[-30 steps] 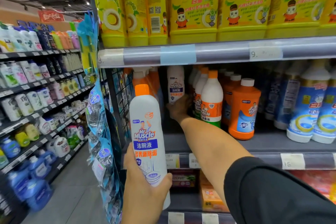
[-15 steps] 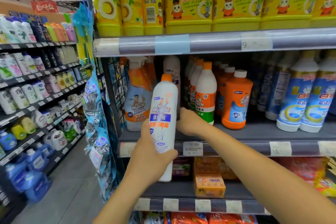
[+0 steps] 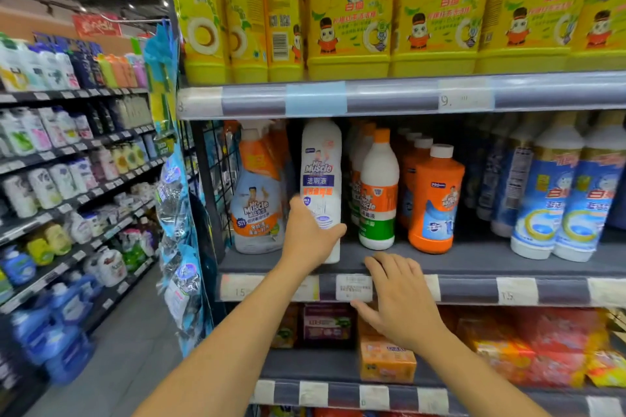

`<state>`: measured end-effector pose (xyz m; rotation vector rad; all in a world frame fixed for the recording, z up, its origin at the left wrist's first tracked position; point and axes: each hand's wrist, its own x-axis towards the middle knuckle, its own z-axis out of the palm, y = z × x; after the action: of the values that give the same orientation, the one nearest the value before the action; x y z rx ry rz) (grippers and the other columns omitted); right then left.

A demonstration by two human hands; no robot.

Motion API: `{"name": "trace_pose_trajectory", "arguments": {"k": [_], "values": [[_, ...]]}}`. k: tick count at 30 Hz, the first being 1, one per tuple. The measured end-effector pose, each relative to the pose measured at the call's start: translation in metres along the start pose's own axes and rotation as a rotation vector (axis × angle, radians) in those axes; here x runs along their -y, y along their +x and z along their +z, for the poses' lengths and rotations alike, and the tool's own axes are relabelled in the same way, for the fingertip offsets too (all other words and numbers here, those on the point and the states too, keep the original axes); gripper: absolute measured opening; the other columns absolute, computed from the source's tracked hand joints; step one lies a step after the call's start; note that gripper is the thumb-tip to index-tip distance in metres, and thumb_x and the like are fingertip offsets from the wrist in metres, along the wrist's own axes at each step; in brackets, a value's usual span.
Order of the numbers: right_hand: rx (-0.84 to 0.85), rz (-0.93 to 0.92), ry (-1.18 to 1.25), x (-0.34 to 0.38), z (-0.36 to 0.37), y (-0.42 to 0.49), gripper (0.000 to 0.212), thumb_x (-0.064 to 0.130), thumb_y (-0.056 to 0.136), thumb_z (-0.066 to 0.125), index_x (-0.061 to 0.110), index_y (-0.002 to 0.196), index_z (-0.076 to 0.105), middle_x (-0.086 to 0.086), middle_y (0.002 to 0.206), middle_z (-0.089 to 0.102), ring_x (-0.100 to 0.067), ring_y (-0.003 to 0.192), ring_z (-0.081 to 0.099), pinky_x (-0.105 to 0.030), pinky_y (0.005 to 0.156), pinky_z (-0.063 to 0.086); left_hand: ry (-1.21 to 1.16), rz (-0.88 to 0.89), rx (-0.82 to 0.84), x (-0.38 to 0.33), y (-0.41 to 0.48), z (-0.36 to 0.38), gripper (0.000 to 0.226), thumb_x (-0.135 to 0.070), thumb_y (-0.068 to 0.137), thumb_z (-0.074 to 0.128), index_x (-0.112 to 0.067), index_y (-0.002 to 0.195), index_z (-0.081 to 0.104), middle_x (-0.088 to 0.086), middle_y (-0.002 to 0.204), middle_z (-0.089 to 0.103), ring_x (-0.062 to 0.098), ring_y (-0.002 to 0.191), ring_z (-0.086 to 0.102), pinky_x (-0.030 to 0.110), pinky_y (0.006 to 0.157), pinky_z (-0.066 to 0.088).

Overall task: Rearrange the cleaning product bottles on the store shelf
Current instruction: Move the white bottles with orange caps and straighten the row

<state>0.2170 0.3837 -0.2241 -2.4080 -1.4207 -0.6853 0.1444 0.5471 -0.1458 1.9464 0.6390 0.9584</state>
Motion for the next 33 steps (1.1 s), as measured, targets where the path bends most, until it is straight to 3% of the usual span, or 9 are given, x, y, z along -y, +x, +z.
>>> {"name": "trace_pose_trajectory", "arguments": {"k": [5, 11, 16, 21, 27, 33], "values": [[-0.045, -0.013, -0.001, -0.002, 0.001, 0.0, 0.063, 0.061, 0.074, 0.052, 0.016, 0.118, 0.058, -0.002, 0.112, 0.059, -0.024, 0.102, 0.056, -0.039, 0.089, 0.045, -0.009, -0.06, -0.076, 0.013, 0.026, 0.021, 0.072, -0.01, 0.062, 0.086, -0.008, 0.111, 0.033, 0.012, 0.113, 0.056, 0.025, 0.103, 0.057, 0.028, 0.082, 0.045], [-0.035, -0.014, -0.009, -0.003, 0.003, 0.001, 0.063, 0.063, 0.076, 0.049, 0.018, 0.119, 0.057, -0.001, 0.112, 0.059, -0.023, 0.102, 0.056, -0.039, 0.09, 0.045, -0.091, -0.097, -0.129, 0.023, 0.052, 0.034, 0.074, 0.0, 0.065, 0.081, -0.003, 0.119, 0.032, 0.014, 0.117, 0.053, 0.03, 0.108, 0.056, 0.03, 0.084, 0.046], [-0.053, -0.023, -0.011, -0.004, 0.006, 0.0, 0.063, 0.062, 0.076, 0.053, 0.017, 0.12, 0.058, -0.002, 0.113, 0.059, -0.024, 0.103, 0.056, -0.04, 0.09, 0.045, -0.016, -0.225, -0.093, 0.023, 0.073, 0.044, 0.078, -0.009, 0.073, 0.077, -0.011, 0.133, 0.027, 0.014, 0.126, 0.055, 0.03, 0.109, 0.057, 0.029, 0.082, 0.044], [-0.066, -0.027, -0.024, -0.005, 0.007, 0.0, 0.063, 0.063, 0.076, 0.051, 0.018, 0.12, 0.058, -0.001, 0.113, 0.06, -0.023, 0.103, 0.057, -0.04, 0.09, 0.047, 0.046, -0.241, -0.117, 0.025, 0.084, 0.052, 0.079, -0.019, 0.07, 0.082, -0.015, 0.131, 0.033, 0.012, 0.121, 0.062, 0.031, 0.107, 0.062, 0.037, 0.089, 0.05], [-0.082, -0.03, -0.029, -0.006, 0.011, 0.001, 0.064, 0.065, 0.076, 0.048, 0.019, 0.12, 0.058, -0.001, 0.113, 0.06, -0.023, 0.104, 0.057, -0.04, 0.09, 0.047, 0.046, -0.231, -0.19, 0.028, 0.09, 0.062, 0.074, -0.021, 0.066, 0.085, -0.017, 0.123, 0.038, 0.012, 0.115, 0.065, 0.032, 0.102, 0.064, 0.037, 0.081, 0.052], [-0.048, -0.004, -0.017, -0.005, 0.01, 0.002, 0.063, 0.066, 0.077, 0.047, 0.022, 0.121, 0.057, 0.001, 0.116, 0.059, -0.022, 0.106, 0.055, -0.039, 0.093, 0.045, 0.044, -0.23, -0.178, 0.031, 0.096, 0.065, 0.075, -0.02, 0.067, 0.085, -0.017, 0.125, 0.037, 0.012, 0.117, 0.064, 0.033, 0.105, 0.062, 0.04, 0.086, 0.052]]}}
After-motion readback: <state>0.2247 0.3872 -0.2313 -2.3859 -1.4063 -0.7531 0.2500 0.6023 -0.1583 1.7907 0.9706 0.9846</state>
